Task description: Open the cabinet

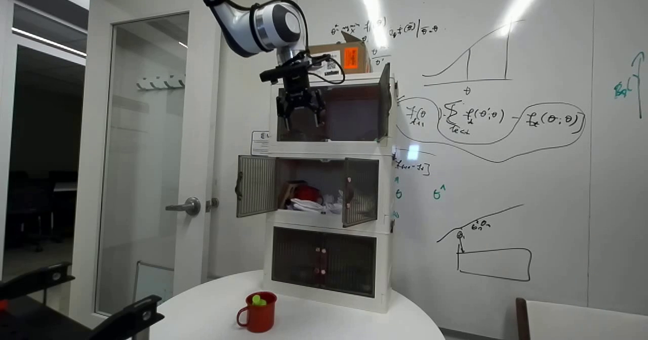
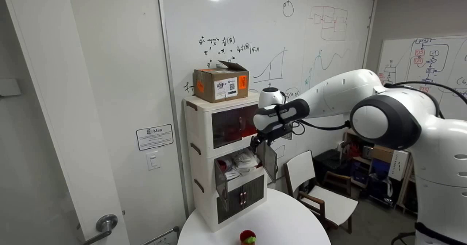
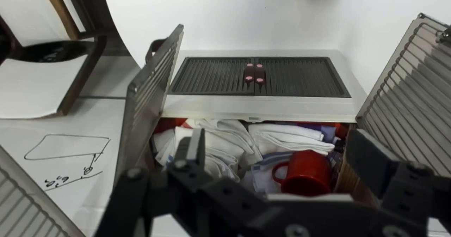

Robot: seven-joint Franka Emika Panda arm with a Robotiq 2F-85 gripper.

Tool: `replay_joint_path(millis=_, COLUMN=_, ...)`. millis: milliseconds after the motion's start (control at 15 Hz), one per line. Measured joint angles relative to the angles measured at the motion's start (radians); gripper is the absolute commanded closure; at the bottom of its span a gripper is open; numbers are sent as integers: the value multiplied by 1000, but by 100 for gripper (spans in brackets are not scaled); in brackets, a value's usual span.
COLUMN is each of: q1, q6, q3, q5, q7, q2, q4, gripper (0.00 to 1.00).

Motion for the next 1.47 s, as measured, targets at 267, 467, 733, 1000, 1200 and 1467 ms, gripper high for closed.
replay_joint_path(millis=267, q1=-44, q6=129, q3=0, q5=77, q7=-30, q2=-110, q4=-203, gripper=0)
replay_joint_path(millis=467, q1=-52, q6=254, q3=-4, q5=76, q7=-69, q2=-158, q4=-351, gripper=0)
replay_joint_path(millis=733, q1=-53, q6=402, q3=-12, q5=63, q7=-160, q2=-206, q4=-519, gripper=0)
replay_joint_path(millis=1000, q1=-53, q6=457, q3=-12, q5=87, q7=-242, q2=-251, q4=-605, gripper=0)
replay_joint_path(millis=1200, q1=-53, q6=457, q3=-12, q5=87, q7=-245, q2=-262, q4=-611, gripper=0)
replay_joint_path(millis=1467, q1=-53, q6=457, q3=-12, q5=87, q7=-245, q2=-262, q4=-612, gripper=0)
